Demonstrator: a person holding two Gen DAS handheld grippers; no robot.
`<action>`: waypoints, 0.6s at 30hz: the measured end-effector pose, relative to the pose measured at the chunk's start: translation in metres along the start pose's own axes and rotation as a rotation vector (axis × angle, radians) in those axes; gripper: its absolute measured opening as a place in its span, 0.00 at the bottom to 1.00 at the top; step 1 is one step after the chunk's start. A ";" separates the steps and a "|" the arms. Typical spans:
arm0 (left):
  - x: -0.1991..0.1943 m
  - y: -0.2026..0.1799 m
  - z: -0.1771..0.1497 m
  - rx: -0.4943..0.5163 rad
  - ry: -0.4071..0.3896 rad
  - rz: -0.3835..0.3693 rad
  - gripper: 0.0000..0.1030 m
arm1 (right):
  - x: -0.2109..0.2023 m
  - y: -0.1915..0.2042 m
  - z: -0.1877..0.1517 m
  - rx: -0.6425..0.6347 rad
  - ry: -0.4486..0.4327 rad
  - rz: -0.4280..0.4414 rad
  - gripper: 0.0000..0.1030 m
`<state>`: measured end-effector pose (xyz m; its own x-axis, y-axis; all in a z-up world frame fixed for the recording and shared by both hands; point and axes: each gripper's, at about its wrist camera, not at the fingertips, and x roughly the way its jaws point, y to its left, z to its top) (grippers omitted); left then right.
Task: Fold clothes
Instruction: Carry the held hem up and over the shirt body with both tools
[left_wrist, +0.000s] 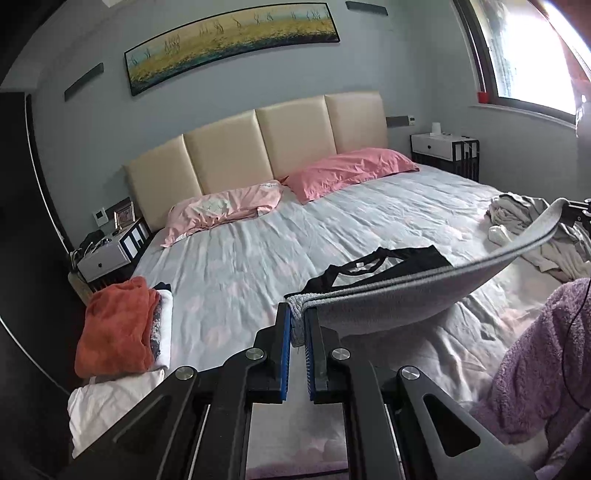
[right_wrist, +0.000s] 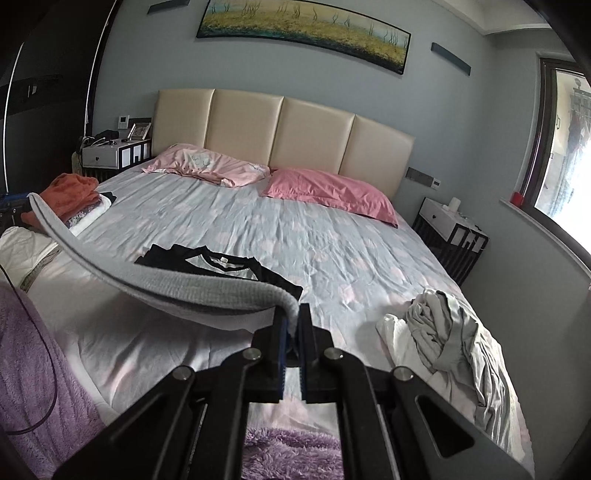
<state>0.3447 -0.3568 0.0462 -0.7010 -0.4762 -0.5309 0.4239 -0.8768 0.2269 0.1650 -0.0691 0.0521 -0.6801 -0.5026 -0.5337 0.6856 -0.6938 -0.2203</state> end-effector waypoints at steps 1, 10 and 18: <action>0.007 0.001 0.002 0.002 0.007 0.000 0.07 | 0.009 -0.001 0.001 0.003 0.009 -0.005 0.05; 0.099 0.003 0.032 0.037 0.091 0.029 0.07 | 0.104 -0.006 0.027 -0.013 0.090 -0.023 0.05; 0.210 0.016 0.044 -0.004 0.217 0.029 0.07 | 0.213 -0.002 0.061 -0.054 0.154 -0.026 0.05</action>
<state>0.1791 -0.4733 -0.0259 -0.5486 -0.4753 -0.6879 0.4445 -0.8626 0.2415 0.0028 -0.2068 -0.0113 -0.6526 -0.3970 -0.6454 0.6841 -0.6749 -0.2765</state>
